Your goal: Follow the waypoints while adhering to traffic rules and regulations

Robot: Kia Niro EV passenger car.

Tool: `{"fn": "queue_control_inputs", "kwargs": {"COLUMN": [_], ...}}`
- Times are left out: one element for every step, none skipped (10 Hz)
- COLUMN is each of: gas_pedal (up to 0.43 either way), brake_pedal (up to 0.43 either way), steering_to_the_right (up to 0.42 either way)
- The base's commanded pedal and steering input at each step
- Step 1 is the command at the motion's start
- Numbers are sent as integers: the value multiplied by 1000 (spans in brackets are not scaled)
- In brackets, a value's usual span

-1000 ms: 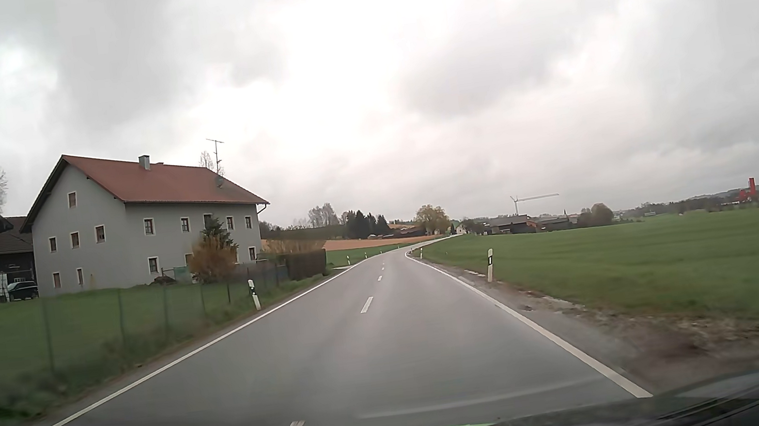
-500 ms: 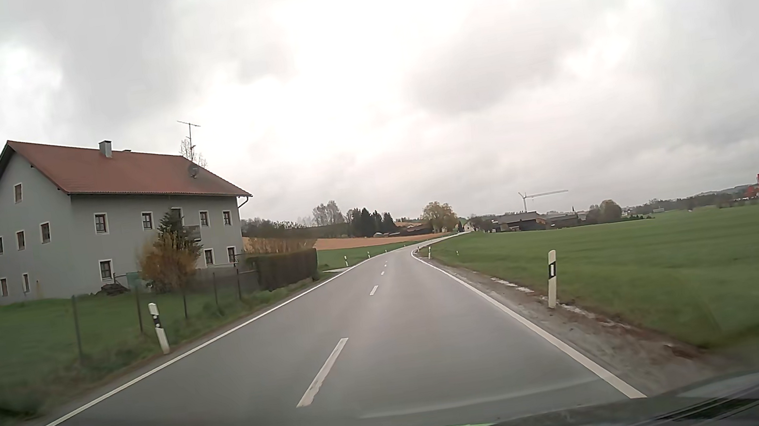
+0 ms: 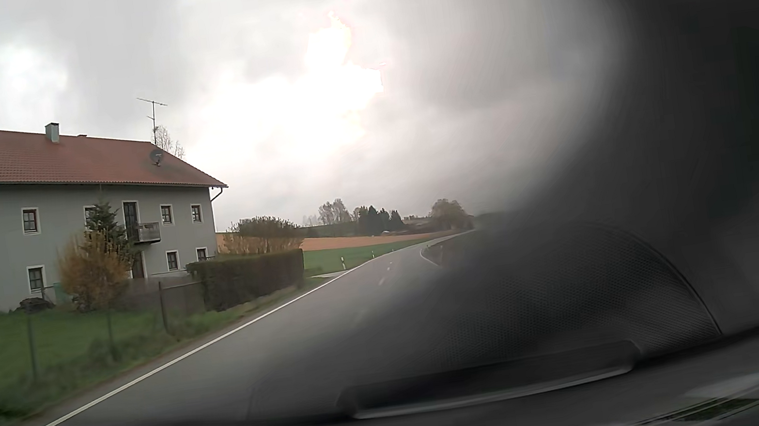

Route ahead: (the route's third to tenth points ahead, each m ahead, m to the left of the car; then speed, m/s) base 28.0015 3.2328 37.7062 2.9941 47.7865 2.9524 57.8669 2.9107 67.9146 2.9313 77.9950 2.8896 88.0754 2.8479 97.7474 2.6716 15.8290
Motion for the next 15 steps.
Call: {"fn": "queue_control_inputs", "kwargs": {"gas_pedal": [150,150,150,157,157,157,157,138,138,138,138,138,130,110,110], "brake_pedal": [0,0,0,0,0,0,0,0,0,0,0,0,0,0,0], "steering_to_the_right": [-10,-10,-9,-8,-7,-6,-6,-6,-6,-5,-5,-5,-6,-7,-7]}}
